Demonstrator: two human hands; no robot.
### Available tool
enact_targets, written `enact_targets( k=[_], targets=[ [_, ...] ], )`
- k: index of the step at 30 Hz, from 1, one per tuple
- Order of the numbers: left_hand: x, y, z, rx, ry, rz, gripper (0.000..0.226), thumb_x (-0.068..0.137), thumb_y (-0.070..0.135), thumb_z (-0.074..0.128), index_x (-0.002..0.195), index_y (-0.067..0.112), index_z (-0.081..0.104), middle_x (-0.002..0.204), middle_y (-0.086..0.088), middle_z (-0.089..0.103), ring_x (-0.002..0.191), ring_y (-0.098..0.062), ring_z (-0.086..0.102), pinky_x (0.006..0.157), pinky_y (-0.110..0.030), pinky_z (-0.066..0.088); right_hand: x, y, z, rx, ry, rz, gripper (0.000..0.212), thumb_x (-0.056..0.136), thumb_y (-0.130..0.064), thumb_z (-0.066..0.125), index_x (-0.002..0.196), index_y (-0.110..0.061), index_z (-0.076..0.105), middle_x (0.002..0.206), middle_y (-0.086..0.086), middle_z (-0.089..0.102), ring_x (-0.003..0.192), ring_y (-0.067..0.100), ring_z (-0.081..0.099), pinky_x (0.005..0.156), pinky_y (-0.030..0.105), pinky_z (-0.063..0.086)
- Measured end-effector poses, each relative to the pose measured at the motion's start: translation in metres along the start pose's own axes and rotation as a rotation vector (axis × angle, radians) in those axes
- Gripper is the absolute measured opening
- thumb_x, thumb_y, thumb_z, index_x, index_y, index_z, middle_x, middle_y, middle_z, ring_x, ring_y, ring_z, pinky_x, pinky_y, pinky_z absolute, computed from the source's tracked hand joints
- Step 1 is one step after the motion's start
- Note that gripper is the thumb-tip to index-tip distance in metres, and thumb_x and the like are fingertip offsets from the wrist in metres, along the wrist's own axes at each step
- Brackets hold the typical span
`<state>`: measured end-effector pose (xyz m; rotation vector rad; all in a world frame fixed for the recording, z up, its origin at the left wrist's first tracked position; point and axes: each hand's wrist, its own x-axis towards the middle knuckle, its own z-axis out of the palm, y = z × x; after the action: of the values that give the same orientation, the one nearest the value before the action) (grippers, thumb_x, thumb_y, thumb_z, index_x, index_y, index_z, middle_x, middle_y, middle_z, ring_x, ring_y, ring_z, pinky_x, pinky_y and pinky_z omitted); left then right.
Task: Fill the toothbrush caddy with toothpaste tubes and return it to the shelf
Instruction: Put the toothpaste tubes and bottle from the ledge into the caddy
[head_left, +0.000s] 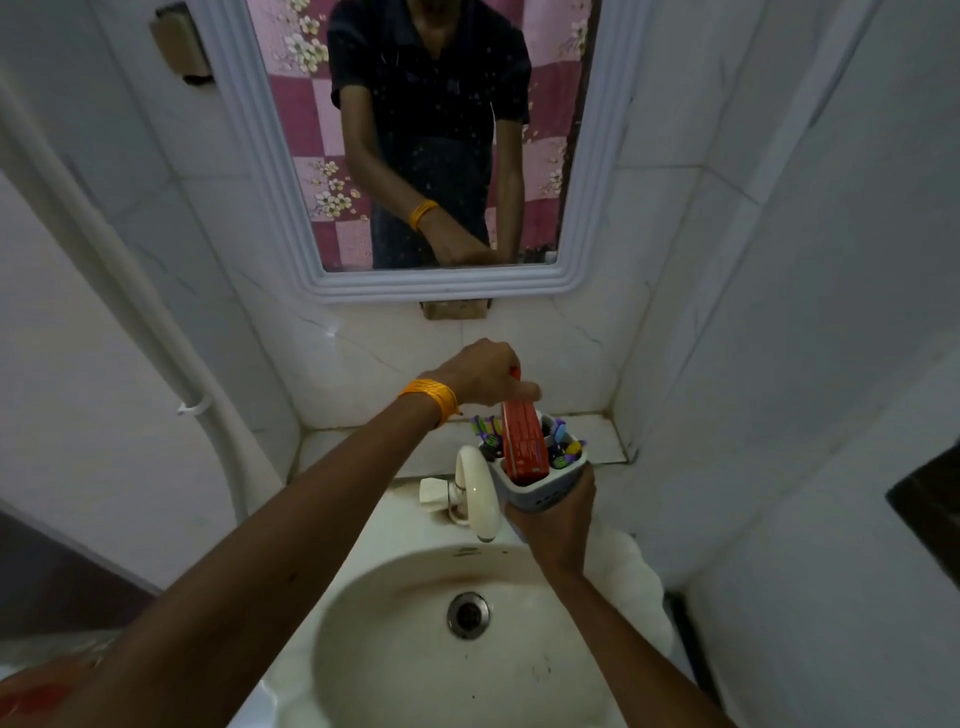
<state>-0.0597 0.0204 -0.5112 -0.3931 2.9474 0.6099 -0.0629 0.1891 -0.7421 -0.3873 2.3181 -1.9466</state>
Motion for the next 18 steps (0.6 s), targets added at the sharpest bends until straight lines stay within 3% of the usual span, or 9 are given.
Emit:
enact_targets(
  k=[3,8,13,18],
  targets=[
    [0.008,0.008,0.007,0.043,-0.094,-0.026,0.044,0.089,0.051,0.06,0.072,0.01,0.065,0.058,0.001,0.058,0.055,-0.014,0.054,0.051,-0.023,0.04,0.011,0.031,0.007,0.023,-0.043,0.012,0.133,0.043,-0.05,0.103,0.153,-0.027,0.031,0.147,0.001,0.053,0.137,0.024,0.054,0.103,0.054,0.054],
    [0.011,0.014,0.029,0.09,-0.11,-0.029,0.045,0.087,0.053,0.063,0.081,0.008,0.063,0.066,-0.002,0.056,0.068,-0.023,0.055,0.062,-0.03,0.042,-0.004,-0.024,-0.006,-0.029,0.041,-0.037,0.125,0.043,-0.047,0.096,0.149,-0.016,0.036,0.138,0.004,0.055,0.13,0.024,0.057,0.104,0.047,0.054],
    [0.004,0.021,0.055,0.113,-0.137,0.004,0.046,0.086,0.048,0.066,0.096,0.003,0.065,0.091,-0.015,0.066,0.075,-0.022,0.052,0.067,-0.03,0.04,-0.008,-0.034,-0.009,-0.106,0.036,-0.05,0.127,0.043,-0.058,0.086,0.148,-0.006,0.037,0.135,0.01,0.054,0.125,0.024,0.056,0.099,0.037,0.053],
    [-0.006,0.027,0.064,0.088,-0.132,0.022,0.041,0.089,0.039,0.062,0.116,0.009,0.054,0.114,-0.016,0.064,0.086,-0.024,0.052,0.072,-0.032,0.041,-0.011,-0.039,-0.011,-0.102,0.053,-0.046,0.128,0.046,-0.059,0.085,0.149,-0.003,0.035,0.14,0.016,0.054,0.129,0.031,0.056,0.103,0.049,0.054]
  ],
)
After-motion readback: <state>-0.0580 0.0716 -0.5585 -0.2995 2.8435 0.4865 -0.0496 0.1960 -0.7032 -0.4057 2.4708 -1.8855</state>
